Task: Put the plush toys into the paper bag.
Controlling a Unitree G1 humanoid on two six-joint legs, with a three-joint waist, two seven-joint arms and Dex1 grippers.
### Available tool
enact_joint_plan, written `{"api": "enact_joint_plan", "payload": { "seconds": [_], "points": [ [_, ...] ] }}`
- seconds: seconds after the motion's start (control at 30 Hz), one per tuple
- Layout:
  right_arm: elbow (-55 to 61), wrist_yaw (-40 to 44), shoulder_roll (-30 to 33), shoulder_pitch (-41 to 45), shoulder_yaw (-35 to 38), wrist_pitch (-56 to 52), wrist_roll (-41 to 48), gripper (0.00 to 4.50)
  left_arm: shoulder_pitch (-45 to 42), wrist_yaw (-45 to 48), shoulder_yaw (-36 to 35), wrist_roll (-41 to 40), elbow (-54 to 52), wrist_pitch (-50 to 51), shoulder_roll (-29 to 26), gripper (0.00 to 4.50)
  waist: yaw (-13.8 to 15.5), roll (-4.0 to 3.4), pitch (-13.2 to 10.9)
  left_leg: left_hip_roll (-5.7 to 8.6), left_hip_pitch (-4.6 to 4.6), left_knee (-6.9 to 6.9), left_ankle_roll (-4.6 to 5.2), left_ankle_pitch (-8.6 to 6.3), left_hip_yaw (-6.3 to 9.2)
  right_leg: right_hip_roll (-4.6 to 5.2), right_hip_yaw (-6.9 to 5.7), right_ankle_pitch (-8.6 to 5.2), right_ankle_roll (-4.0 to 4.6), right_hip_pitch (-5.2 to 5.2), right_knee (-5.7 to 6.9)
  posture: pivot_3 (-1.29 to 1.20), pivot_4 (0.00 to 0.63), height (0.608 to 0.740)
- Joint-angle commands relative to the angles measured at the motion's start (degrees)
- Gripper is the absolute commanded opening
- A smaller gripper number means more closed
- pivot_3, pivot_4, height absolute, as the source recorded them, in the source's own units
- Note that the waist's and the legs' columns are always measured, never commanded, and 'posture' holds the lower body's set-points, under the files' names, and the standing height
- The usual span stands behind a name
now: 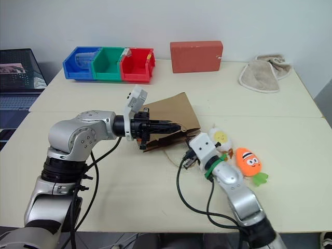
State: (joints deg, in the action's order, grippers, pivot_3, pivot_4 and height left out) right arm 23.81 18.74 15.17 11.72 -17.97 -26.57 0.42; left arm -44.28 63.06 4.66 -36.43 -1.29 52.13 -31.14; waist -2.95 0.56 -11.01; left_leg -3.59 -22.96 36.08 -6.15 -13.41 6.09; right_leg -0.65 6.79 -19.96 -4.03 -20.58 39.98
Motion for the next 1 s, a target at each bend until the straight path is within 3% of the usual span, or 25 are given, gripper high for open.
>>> {"api": "enact_joint_plan", "payload": {
  "seconds": [0.03, 0.33, 0.63, 1.0],
  "points": [
    [2.5, 0.6, -0.6, 0.8, 0.5, -0.5, 0.5, 0.02, -1.1, -0.6, -1.9, -2.6, -1.0, 1.8, 0.5, 0.00, -0.2, 0.00, 0.0, 0.00, 0.01, 0.00, 0.00, 0.00, 0.00, 0.00, 0.00, 0.00, 0.00, 0.00, 0.00, 0.00, 0.150, 0.740],
    [-14.3, -3.6, -9.7, 7.8, -1.5, 6.3, -2.2, 0.02, -2.7, -2.4, -2.8, -5.0, 0.4, 5.2, 1.4, 0.00, -0.4, 0.00, 0.0, -0.01, 0.02, -0.02, -0.01, 0.01, 0.01, -0.01, 0.00, 0.00, 0.00, -0.01, 0.01, 0.00, 0.150, 0.740],
    [-29.6, -9.4, -14.2, 11.6, -0.9, 16.3, -7.1, 0.02, -4.2, -5.3, -5.6, -7.2, 2.1, 8.2, 2.5, 0.00, -0.3, 0.00, 0.0, -0.01, -0.03, -0.05, -0.12, 0.07, 0.00, 0.01, -0.01, 0.00, 0.00, -0.07, 0.00, 0.00, 0.150, 0.740],
    [-35.1, -11.5, -18.6, 13.1, 1.1, 11.5, -6.5, 0.02, -6.7, -6.4, -7.5, -8.9, 2.6, 9.9, 1.9, 0.00, -0.5, 0.00, 0.0, -0.01, -0.01, -0.05, -0.18, 0.10, 0.01, 0.01, -0.01, 0.00, 0.00, -0.07, 0.03, 0.00, 0.150, 0.740]
  ]
}}
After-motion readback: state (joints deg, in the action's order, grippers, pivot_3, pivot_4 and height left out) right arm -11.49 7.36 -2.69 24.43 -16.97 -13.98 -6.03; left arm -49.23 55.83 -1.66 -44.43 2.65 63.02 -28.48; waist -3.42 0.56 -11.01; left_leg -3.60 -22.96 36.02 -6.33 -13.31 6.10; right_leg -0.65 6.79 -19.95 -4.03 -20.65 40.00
